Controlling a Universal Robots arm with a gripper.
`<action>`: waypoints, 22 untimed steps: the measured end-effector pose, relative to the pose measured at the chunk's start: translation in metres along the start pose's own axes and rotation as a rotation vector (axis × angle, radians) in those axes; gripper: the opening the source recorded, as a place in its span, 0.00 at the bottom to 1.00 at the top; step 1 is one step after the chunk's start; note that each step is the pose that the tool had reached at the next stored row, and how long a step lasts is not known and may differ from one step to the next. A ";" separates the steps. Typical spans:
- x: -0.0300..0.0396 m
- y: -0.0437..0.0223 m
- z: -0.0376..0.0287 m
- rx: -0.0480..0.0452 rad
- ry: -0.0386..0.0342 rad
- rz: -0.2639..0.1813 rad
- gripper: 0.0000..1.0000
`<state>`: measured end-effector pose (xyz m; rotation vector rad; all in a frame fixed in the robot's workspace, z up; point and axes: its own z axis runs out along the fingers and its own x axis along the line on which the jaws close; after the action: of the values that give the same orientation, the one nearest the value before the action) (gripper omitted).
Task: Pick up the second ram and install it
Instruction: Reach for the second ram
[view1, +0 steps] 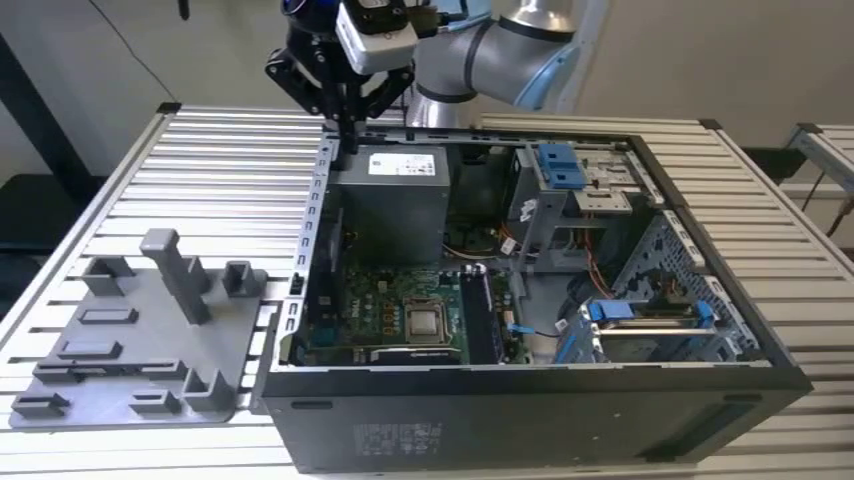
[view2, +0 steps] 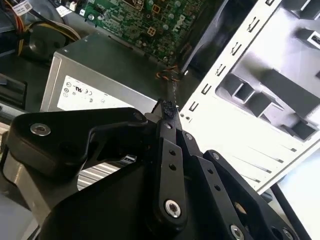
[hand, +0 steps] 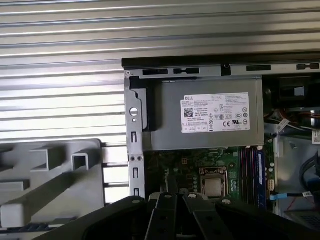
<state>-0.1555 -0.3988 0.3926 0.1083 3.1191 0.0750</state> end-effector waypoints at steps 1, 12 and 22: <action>0.0017 -0.0001 -0.0001 0.0001 0.0001 0.000 0.11; 0.0228 -0.0016 -0.0005 0.0000 0.0000 -0.001 0.11; 0.0423 -0.0029 -0.0009 0.0000 0.0001 -0.002 0.11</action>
<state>-0.1979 -0.3988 0.3926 0.1056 3.1193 0.0750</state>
